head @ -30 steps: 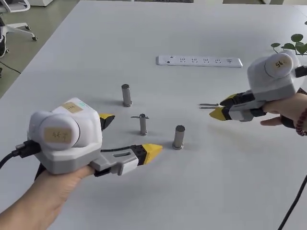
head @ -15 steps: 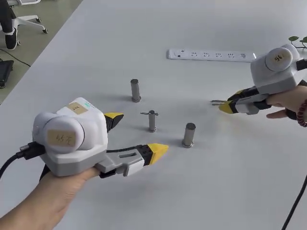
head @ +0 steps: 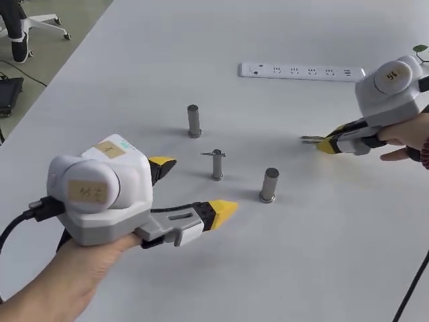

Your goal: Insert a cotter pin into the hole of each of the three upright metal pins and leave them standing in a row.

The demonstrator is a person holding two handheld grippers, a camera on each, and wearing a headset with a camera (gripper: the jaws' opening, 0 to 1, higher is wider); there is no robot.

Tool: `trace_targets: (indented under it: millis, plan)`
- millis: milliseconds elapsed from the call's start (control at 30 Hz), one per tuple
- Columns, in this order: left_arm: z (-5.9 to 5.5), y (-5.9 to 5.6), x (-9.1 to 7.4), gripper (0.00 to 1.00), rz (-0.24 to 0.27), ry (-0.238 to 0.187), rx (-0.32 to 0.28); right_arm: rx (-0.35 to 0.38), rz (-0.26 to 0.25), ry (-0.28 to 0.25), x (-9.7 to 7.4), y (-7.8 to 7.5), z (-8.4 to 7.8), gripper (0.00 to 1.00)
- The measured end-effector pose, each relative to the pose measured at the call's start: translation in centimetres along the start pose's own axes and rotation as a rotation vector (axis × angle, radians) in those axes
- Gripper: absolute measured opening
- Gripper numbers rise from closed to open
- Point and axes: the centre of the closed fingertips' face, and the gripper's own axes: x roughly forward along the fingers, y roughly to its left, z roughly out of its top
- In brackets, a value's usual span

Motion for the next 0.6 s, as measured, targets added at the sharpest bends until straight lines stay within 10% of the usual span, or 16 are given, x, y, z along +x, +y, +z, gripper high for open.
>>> trace_targets:
  millis: [433, 600]
  plan:
    - [0.1, 0.1, 0.0, 0.69, 0.002, -0.007, -0.002, 0.034, -0.029, 0.109, -0.6, -0.3, -0.8, 0.01]
    - [0.2, -0.1, 0.0, 0.69, -0.003, -0.008, 0.0, -0.063, -0.036, 0.14, -0.7, 0.3, -1.0, 0.0]
